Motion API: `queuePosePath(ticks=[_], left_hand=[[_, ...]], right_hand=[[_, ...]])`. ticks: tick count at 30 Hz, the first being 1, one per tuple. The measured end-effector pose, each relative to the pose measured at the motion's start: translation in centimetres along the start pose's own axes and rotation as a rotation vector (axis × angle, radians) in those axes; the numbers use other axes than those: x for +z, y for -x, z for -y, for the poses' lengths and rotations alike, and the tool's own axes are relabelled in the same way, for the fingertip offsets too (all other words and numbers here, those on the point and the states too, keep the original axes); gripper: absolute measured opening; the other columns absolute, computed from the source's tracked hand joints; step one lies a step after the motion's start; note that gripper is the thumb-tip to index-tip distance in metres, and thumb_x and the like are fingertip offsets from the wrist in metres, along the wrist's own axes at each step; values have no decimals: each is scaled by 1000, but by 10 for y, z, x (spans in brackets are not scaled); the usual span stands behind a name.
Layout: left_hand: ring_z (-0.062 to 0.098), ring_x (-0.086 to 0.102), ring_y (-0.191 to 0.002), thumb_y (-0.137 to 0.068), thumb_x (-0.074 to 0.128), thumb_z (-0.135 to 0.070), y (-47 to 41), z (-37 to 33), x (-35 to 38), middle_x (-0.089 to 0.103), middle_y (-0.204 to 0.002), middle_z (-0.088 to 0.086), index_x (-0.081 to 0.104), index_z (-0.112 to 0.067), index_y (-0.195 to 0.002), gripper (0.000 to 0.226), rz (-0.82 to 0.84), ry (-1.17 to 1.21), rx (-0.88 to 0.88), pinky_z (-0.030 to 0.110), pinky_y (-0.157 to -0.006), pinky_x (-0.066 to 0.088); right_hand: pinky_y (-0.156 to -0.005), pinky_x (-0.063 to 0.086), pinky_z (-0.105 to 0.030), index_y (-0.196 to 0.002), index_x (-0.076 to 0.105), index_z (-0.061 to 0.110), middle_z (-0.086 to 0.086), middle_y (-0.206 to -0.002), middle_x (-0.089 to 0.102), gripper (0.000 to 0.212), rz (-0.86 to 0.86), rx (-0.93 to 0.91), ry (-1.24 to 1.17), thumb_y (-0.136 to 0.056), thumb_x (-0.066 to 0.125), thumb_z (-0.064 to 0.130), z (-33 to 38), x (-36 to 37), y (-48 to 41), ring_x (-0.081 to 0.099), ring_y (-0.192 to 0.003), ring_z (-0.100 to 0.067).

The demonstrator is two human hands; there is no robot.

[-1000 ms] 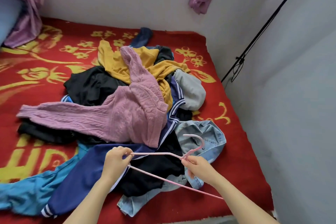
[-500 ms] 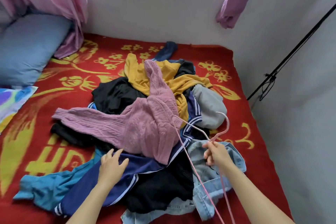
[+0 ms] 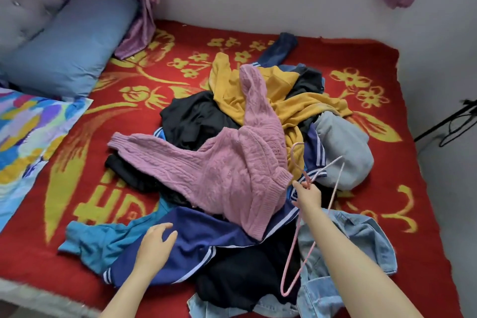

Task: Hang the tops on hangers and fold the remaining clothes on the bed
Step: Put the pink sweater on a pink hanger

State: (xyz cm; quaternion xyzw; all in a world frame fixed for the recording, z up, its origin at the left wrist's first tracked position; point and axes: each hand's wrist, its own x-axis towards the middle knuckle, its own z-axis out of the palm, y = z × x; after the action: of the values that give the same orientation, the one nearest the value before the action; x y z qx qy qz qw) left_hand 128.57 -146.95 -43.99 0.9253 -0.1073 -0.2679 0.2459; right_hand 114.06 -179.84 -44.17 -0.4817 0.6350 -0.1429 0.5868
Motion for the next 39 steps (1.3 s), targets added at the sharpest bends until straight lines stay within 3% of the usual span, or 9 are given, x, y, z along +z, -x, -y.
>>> queuePosePath(ticks=[2, 5, 9, 15, 19, 24, 30, 36, 39], left_hand=[[30, 53, -112, -90, 60, -12, -6, -5, 4, 55, -124, 15, 59, -4, -120, 32, 12, 14, -9, 36, -94, 38], [29, 55, -109, -90, 58, -11, -15, -11, 9, 56, -121, 15, 60, -5, -119, 29, 20, 39, -25, 34, -92, 38], [19, 55, -101, -91, 57, -9, -16, -13, 11, 58, -115, 7, 62, -8, -114, 24, 27, 116, -24, 27, -86, 38], [18, 55, -103, -91, 56, -7, -14, -10, 10, 59, -106, 2, 62, -17, -104, 17, 47, 188, -9, 25, -88, 37], [16, 55, -100, -91, 56, -6, -13, -14, 6, 61, -103, 1, 59, -20, -98, 16, 51, 203, 40, 24, -85, 36], [15, 55, -100, -92, 55, -8, -6, -30, 3, 62, -105, 1, 62, -18, -103, 17, 63, 230, 104, 23, -85, 36], [12, 55, -98, -91, 54, -8, 10, -66, -9, 62, -107, 0, 65, -8, -110, 22, 22, 258, 247, 21, -85, 37], [20, 55, -107, -89, 59, -10, 32, -112, -23, 60, -117, 6, 61, -9, -119, 30, 18, 274, 432, 29, -93, 42], [23, 46, -121, -88, 63, -15, 47, -142, -36, 52, -130, 6, 50, -10, -131, 46, -29, 308, 579, 32, -100, 36]], right_hand=[[-53, 46, -29, -84, 49, 18, -8, -98, 47, 16, 34, 76, -54, -86, 65, 16, -8, 9, -7, 48, -88, -23], [-69, 48, -35, -125, 51, 17, -4, -116, 43, 41, 99, 139, -94, -87, 65, 16, -13, 22, -17, 47, -100, -21], [-52, 44, -26, -135, 46, 16, -8, -121, 50, 55, 119, 193, -119, -84, 68, 16, -16, 40, -29, 50, -98, -22], [-50, 39, -23, -122, 51, 18, -7, -106, 58, 46, 153, 230, -98, -81, 70, 13, -24, 49, -31, 54, -75, -19], [-49, 35, -21, -84, 57, 16, -1, -75, 55, 12, 138, 201, -110, -84, 65, 7, -19, 45, -26, 46, -59, -14], [-32, 27, -14, -91, 55, 16, -2, -71, 50, 14, 75, 31, -142, -87, 62, 5, -13, 20, 5, 36, -44, -8], [-30, 23, -14, -111, 51, 11, 2, -49, 39, 20, 187, -160, -181, -93, 50, 1, 23, -23, 56, 24, -28, -1], [-35, 27, -10, -80, 52, 14, 10, -50, 48, 22, 237, -635, 123, -91, 52, -4, 107, -73, 140, 35, -32, -1], [-43, 36, -7, -94, 57, 5, 13, -49, 56, 15, 293, -844, 184, -88, 53, -9, 153, -96, 196, 48, -39, 5]])
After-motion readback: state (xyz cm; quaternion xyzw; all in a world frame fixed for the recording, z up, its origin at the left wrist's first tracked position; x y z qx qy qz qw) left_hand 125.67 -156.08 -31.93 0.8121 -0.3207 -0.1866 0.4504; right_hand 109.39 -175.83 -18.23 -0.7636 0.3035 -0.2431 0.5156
